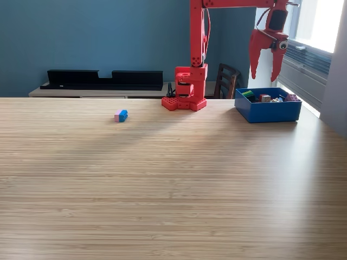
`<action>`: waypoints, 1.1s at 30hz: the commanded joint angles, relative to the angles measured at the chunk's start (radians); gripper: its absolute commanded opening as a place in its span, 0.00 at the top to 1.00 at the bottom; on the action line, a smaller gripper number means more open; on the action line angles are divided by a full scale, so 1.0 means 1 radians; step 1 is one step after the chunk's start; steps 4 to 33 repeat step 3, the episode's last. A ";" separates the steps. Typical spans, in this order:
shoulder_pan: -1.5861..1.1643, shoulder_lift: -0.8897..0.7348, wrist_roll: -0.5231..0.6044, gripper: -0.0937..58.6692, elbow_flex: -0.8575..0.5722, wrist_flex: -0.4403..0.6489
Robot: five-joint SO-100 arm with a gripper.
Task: Grasp a lego block and put it in the bin.
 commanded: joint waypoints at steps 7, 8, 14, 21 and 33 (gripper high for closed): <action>0.265 0.061 0.114 1.00 -0.103 -0.057; 0.265 0.061 0.114 1.00 -0.103 -0.057; 0.265 0.061 0.114 1.00 -0.103 -0.057; 0.265 0.061 0.114 1.00 -0.103 -0.057; 0.265 0.061 0.114 1.00 -0.103 -0.057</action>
